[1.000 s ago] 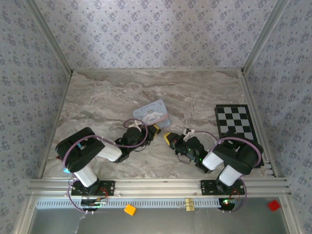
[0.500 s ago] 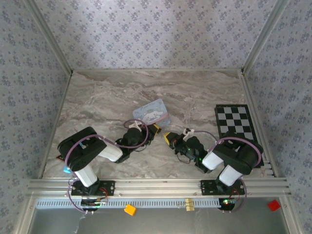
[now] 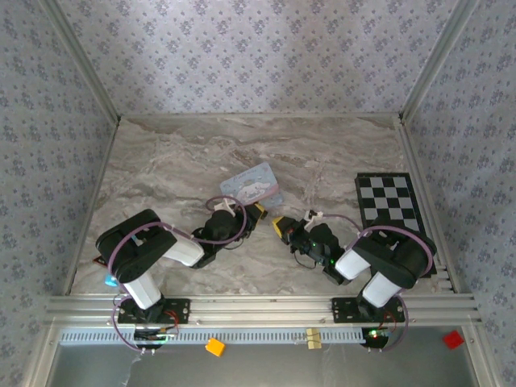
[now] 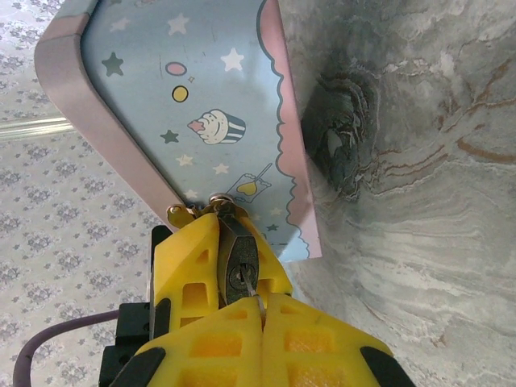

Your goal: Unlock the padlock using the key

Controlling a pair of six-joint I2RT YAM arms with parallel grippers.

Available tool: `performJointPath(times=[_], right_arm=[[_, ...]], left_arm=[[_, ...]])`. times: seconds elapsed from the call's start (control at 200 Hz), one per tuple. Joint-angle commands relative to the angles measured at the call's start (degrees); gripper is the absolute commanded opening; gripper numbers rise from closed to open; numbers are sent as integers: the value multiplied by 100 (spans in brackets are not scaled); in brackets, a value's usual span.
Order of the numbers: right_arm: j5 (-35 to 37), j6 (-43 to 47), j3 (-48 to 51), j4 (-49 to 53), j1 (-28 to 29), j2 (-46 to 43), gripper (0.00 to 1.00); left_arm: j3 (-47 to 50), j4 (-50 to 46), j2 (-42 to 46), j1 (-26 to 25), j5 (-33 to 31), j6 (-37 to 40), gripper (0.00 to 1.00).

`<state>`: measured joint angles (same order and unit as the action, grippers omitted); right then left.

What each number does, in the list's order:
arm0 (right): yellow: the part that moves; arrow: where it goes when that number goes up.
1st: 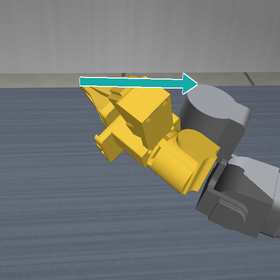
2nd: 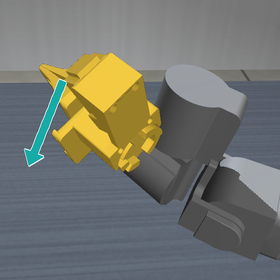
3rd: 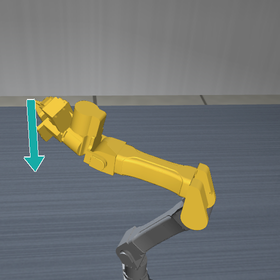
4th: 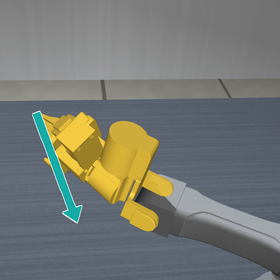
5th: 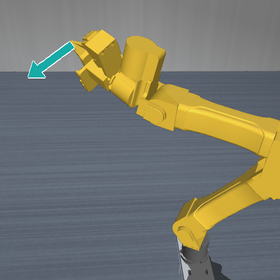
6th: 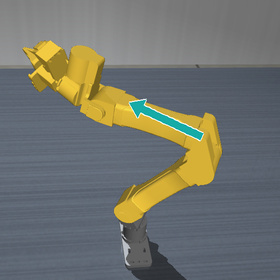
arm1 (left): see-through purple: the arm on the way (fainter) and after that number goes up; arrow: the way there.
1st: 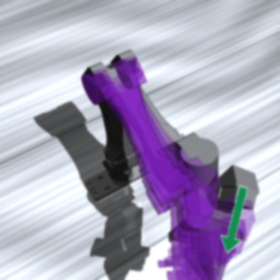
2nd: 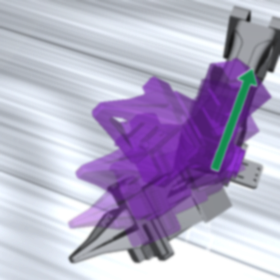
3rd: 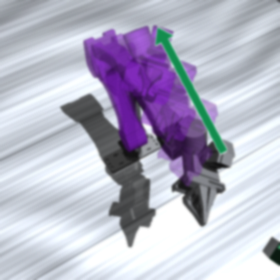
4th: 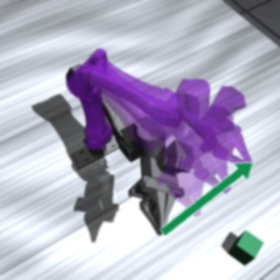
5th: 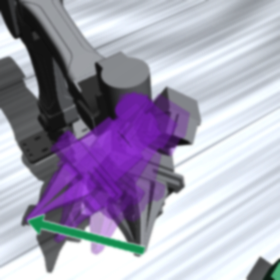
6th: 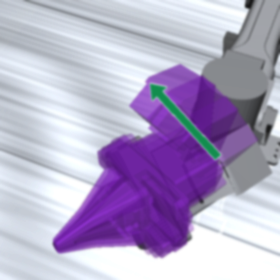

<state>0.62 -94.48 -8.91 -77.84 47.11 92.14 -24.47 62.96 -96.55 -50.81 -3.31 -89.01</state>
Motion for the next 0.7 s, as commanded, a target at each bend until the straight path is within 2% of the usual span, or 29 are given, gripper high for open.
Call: performJointPath(times=[0.0,0.425,0.535,0.695], right_arm=[[-37,87,-296,-204,13,33,0],[-539,166,-420,-196,-653,-5,0],[-586,158,-512,-198,-561,102,0],[-455,160,-681,-202,-118,273,0]], left_arm=[[-247,396,14,-309,656,104,0],[-323,103,22,-430,727,157,0],[-324,127,-4,-430,712,156,0],[-382,162,-56,-430,700,165,0]])
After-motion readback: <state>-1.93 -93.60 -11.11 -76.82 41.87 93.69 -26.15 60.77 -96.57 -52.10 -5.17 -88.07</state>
